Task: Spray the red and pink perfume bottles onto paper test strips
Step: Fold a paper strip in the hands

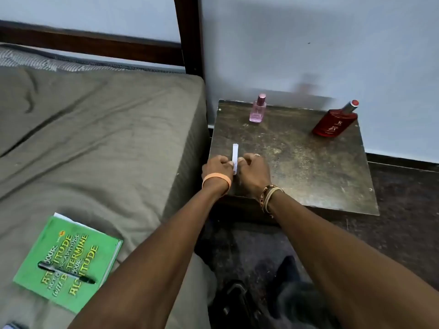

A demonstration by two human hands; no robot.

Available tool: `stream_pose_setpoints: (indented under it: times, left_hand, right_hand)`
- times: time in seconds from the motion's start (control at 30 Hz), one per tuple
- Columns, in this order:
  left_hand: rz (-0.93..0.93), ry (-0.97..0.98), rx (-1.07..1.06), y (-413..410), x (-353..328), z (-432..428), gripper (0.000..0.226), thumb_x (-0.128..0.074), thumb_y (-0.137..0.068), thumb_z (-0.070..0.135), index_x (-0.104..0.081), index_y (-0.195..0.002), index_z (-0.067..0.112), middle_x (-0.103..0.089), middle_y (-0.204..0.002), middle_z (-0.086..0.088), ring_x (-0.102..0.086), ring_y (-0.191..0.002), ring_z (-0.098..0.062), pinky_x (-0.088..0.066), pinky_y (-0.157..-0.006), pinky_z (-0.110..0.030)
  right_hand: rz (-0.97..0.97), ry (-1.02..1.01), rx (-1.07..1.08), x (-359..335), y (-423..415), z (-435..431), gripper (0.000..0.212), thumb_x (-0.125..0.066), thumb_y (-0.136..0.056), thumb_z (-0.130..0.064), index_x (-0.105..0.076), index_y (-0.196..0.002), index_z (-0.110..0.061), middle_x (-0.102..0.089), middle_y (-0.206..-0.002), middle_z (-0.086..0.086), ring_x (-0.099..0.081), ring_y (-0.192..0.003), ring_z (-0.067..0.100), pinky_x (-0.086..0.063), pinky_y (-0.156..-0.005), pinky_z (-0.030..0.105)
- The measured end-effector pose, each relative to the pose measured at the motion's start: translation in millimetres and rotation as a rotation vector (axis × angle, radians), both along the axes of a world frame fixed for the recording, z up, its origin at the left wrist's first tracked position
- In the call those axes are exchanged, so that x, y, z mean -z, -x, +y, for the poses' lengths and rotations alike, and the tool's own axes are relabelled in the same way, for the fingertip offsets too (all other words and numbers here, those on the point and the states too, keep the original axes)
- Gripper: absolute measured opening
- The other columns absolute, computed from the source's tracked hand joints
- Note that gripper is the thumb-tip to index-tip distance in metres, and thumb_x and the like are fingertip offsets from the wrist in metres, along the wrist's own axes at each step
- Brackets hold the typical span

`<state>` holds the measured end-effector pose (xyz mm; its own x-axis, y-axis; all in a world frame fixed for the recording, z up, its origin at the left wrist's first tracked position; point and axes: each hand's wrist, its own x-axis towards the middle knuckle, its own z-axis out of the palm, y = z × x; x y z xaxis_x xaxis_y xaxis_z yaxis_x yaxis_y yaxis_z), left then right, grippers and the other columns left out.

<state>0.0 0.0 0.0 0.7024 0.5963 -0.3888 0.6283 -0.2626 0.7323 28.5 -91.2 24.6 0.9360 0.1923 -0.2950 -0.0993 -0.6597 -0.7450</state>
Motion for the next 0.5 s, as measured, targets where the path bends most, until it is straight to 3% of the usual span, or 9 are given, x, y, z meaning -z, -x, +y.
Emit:
stream_pose_setpoints:
  times: [0.07,0.13,0.2,0.37,0.5]
  left_hand:
    - [-0.020,0.079,-0.059,-3.8,6.5,0.9,0.018,-0.064,-0.085,0.021,-0.072,-0.100,0.013,-0.072,-0.102,-0.010,-0.064,-0.099,-0.026,-0.048,-0.087,-0.025]
    - [-0.048,0.237,-0.148,-5.3,13.1,-1.7,0.018,-0.067,-0.083,0.016,-0.071,-0.101,0.011,-0.072,-0.099,-0.011,-0.067,-0.095,-0.026,-0.053,-0.089,-0.033]
    - [-0.078,0.371,-0.194,-4.7,18.2,-3.0,0.017,-0.069,-0.082,0.009,-0.071,-0.099,0.009,-0.073,-0.095,-0.013,-0.068,-0.084,-0.022,-0.057,-0.082,-0.036]
    - [-0.143,0.578,-0.191,8.9,16.0,-8.1,0.021,-0.060,-0.087,-0.003,-0.066,-0.107,-0.001,-0.069,-0.083,-0.011,-0.064,-0.067,-0.014,-0.054,-0.055,-0.018]
    - [-0.128,0.713,-0.203,25.9,0.1,-9.4,0.017,-0.056,-0.091,0.000,-0.064,-0.105,0.002,-0.068,-0.079,-0.008,-0.065,-0.069,-0.013,-0.056,-0.067,-0.025]
  right_hand:
    - [0.044,-0.036,0.085,6.9,-6.7,3.3,0.026,-0.054,-0.098,-0.021,-0.069,-0.103,0.000,-0.071,-0.099,0.018,-0.065,-0.093,0.033,-0.052,-0.086,0.046]
    - [0.117,-0.095,0.171,11.5,-10.1,6.8,0.027,-0.059,-0.096,-0.024,-0.069,-0.105,0.000,-0.072,-0.101,0.017,-0.066,-0.095,0.032,-0.053,-0.088,0.045]
    - [0.214,-0.181,0.244,15.3,-12.4,10.9,0.031,-0.065,-0.093,-0.026,-0.069,-0.109,0.000,-0.072,-0.104,0.017,-0.067,-0.099,0.033,-0.055,-0.089,0.045]
    - [0.338,-0.300,0.418,20.2,-10.9,7.7,0.011,-0.072,-0.086,-0.007,-0.071,-0.096,-0.004,-0.071,-0.103,0.017,-0.070,-0.094,0.030,-0.058,-0.084,0.046]
    - [0.421,-0.414,0.408,9.4,1.0,-4.6,0.010,-0.068,-0.087,0.002,-0.070,-0.090,-0.007,-0.072,-0.099,0.021,-0.067,-0.082,0.029,-0.057,-0.075,0.041]
